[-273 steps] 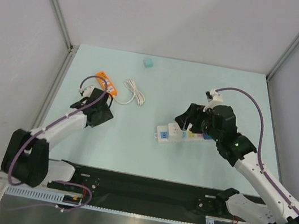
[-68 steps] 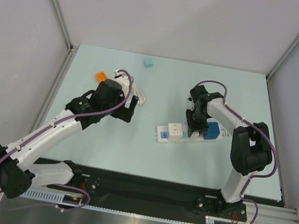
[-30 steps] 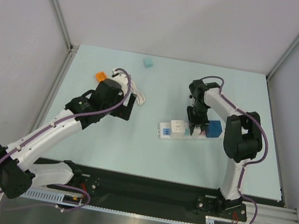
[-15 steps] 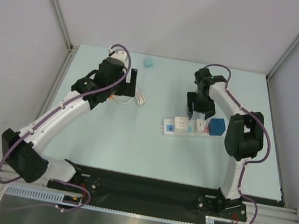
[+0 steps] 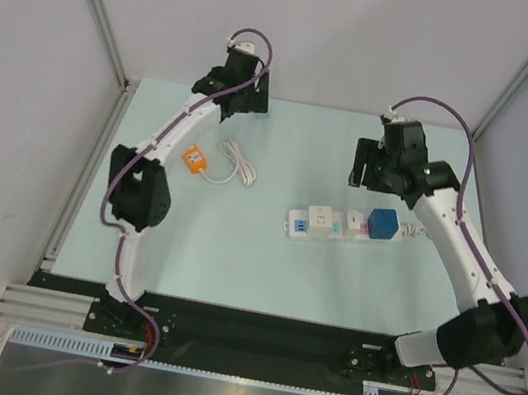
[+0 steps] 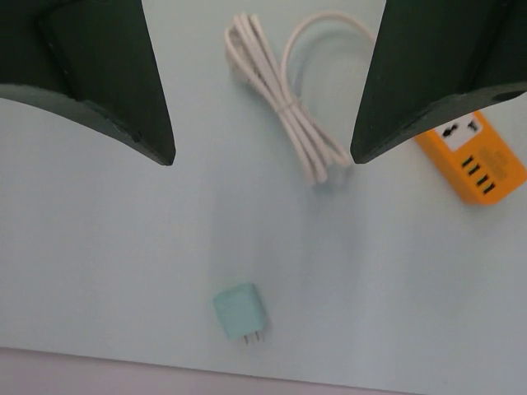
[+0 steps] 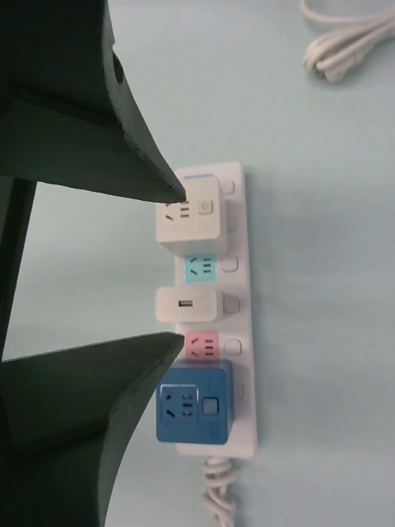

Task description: Insert the plug

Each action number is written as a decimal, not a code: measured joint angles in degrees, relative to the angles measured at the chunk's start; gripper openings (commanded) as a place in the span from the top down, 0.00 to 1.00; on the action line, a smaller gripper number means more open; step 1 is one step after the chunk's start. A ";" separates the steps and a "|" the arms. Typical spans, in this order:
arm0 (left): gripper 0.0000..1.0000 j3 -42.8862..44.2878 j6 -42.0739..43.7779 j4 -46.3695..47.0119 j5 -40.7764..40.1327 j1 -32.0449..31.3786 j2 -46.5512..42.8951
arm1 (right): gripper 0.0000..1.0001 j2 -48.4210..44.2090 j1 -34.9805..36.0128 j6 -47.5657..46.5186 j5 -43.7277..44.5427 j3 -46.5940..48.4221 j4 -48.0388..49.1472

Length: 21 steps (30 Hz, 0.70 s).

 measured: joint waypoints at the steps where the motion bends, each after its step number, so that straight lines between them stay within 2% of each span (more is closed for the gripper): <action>1: 0.09 3.69 0.09 -0.04 0.09 0.37 3.93 | 0.40 -2.45 0.50 0.59 -0.15 -2.38 1.73; 2: 0.09 7.37 0.20 -0.31 0.07 0.68 7.56 | 0.49 -4.39 0.85 1.25 -0.07 -4.61 3.52; 3: 0.09 9.94 0.44 -0.37 0.09 0.92 10.21 | 0.68 -5.81 1.01 1.84 0.44 -6.36 4.57; 4: 0.11 13.22 0.59 -0.63 0.13 1.18 13.55 | 0.73 -6.54 0.83 2.23 1.01 -7.52 5.38; 7: 0.10 18.21 1.18 1.14 0.39 1.73 20.50 | 0.76 -6.95 -3.08 4.00 1.77 -10.58 7.87; 10: 0.10 17.59 2.01 4.44 0.61 1.92 22.75 | 0.79 -6.56 -8.11 4.28 2.14 -12.81 8.85; 14: 0.10 16.28 2.25 12.28 2.86 2.49 23.39 | 0.79 -6.38 -10.69 4.52 2.36 -15.69 9.86; 18: 0.13 16.28 -2.38 20.15 5.14 3.61 24.06 | 0.78 -6.40 -10.62 4.92 1.20 -20.96 12.35; 21: 0.22 16.28 -9.86 25.94 7.56 5.75 25.81 | 0.75 -6.23 -10.62 4.96 0.37 -23.23 12.52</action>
